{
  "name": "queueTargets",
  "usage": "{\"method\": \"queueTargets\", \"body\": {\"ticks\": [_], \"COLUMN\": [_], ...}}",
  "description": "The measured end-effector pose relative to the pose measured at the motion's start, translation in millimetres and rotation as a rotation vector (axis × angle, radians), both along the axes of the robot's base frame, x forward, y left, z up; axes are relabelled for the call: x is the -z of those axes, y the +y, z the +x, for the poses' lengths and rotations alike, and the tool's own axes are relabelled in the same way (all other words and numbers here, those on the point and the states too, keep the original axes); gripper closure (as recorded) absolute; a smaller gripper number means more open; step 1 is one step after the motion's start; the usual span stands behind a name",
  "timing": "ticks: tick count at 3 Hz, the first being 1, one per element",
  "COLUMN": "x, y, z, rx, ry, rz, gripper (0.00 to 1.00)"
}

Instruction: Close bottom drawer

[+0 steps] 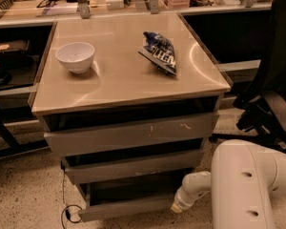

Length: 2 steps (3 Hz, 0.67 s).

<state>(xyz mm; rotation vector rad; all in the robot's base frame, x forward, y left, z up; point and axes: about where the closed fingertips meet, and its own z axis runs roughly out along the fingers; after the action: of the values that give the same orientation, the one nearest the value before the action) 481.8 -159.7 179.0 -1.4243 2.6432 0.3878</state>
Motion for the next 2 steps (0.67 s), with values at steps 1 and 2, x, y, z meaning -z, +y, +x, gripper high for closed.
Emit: {"method": "queueTargets", "body": {"ticks": [1, 2], "x": [0.0, 0.1], "y": [0.0, 0.0], "z": [0.0, -0.1], "rx": [0.0, 0.0], "ry": [0.0, 0.0], "rz": [0.0, 0.0], "gripper": [0.14, 0.0]}}
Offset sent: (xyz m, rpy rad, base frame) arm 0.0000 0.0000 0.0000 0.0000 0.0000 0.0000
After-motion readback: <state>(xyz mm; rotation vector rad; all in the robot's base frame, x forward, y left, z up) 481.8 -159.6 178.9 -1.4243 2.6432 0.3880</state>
